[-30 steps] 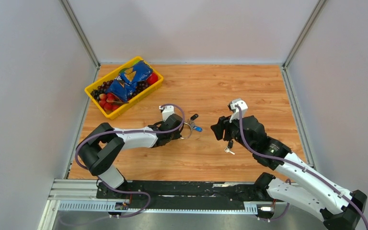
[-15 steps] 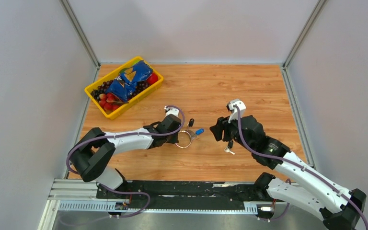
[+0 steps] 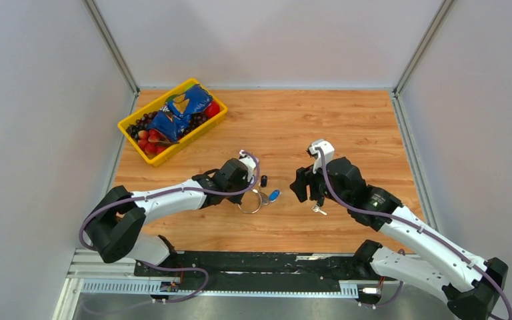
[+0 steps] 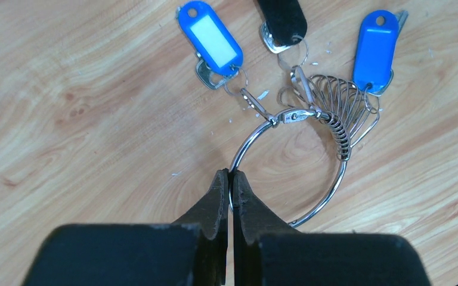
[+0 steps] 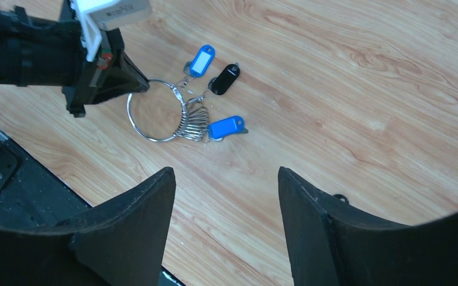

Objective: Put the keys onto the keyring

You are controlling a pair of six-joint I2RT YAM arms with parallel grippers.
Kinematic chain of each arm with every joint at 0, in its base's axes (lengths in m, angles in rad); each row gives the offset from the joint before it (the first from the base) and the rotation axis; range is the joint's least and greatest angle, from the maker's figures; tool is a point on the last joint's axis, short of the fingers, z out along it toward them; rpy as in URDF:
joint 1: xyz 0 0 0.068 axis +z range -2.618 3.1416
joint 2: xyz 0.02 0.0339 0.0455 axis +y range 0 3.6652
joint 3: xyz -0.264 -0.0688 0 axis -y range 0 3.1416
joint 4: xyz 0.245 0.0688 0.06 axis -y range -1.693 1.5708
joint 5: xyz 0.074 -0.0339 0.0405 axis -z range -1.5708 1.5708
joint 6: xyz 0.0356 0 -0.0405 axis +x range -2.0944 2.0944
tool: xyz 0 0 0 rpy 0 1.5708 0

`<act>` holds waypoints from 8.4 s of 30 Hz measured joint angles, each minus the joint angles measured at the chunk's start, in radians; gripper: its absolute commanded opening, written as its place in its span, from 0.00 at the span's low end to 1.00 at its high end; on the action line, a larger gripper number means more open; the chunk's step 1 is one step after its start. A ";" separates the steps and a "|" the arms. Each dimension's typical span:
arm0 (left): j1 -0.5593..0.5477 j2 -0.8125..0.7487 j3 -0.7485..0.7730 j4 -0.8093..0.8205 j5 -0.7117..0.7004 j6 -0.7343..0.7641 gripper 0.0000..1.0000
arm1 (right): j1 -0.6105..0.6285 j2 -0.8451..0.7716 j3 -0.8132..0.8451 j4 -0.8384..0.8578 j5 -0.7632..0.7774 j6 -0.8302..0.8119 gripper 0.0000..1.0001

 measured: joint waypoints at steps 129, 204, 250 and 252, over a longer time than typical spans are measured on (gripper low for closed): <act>0.007 -0.816 -0.103 -0.069 -0.075 -0.200 0.76 | 0.116 0.650 -0.060 0.517 -0.169 -0.473 0.44; 0.007 -0.922 -0.156 -0.088 -0.072 -0.196 0.78 | 0.293 0.756 -0.030 0.645 -0.008 -0.275 0.45; 0.006 -0.908 -0.156 -0.091 -0.080 -0.196 0.78 | 0.293 0.811 -0.043 0.615 0.047 -0.233 0.34; 0.007 -0.908 -0.156 -0.091 -0.080 -0.196 0.78 | 0.293 0.798 -0.056 0.615 0.040 -0.249 0.33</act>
